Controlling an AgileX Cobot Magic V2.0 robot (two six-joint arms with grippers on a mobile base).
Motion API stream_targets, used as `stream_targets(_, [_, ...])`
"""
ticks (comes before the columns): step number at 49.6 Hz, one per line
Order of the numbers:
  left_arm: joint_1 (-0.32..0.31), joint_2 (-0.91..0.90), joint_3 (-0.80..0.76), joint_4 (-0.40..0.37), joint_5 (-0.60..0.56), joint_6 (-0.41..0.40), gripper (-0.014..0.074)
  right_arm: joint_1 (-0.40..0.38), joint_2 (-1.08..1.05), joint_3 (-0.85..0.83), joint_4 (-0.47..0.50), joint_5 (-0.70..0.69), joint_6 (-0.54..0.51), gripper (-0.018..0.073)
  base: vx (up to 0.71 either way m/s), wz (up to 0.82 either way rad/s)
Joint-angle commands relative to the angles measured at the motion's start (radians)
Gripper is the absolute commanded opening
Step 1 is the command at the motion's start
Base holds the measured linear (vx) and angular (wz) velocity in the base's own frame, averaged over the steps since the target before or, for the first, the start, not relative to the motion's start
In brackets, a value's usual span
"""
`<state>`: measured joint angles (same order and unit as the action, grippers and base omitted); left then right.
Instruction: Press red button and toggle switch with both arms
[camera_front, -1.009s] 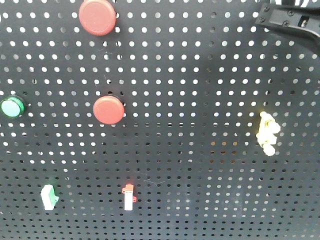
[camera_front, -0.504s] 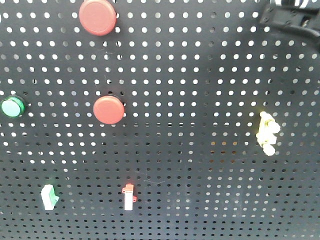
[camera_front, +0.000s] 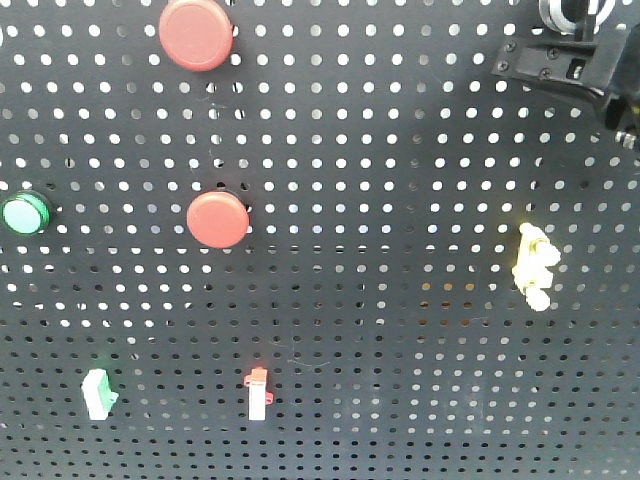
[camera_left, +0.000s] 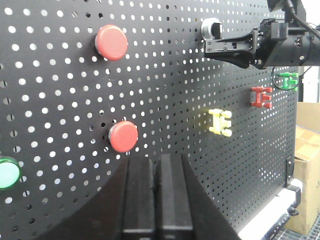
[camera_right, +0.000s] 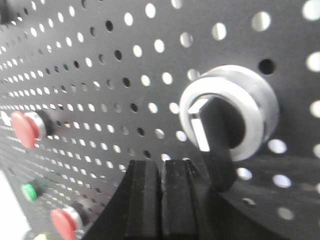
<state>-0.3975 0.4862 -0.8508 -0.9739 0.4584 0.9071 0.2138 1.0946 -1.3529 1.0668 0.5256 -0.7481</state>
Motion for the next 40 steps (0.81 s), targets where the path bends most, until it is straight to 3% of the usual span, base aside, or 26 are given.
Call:
stream_targets(1, [0.002,0.007,-0.023,-0.033,-0.051,-0.009,0.0002,-0.009,-0.012,-0.030,-0.013,-0.135,-0.007,-0.0003,0.00,0.00])
stream_targets(17, [0.002,0.007,-0.023,-0.033,-0.041,-0.009,0.0002,-0.009,-0.036,-0.030,-0.090,-0.205,0.017,-0.0003,0.00,0.00])
stream_targets(24, [0.002,0.007,-0.023,-0.029,-0.040,-0.009,0.0002,-0.009,-0.036,-0.029,-0.132,-0.128,0.037,-0.0003,0.00,0.00])
stream_targets(33, [0.002,0.007,-0.023,0.067,-0.004,-0.013,0.0002,-0.009,-0.060,-0.003,-0.277,-0.081,0.117,-0.0003,0.00,0.00])
stream_targets(40, [0.002,-0.005,0.006,0.156,0.018,-0.081,0.0002,-0.009,-0.148,0.086,-0.401,-0.096,0.148,-0.0003,0.00,0.00])
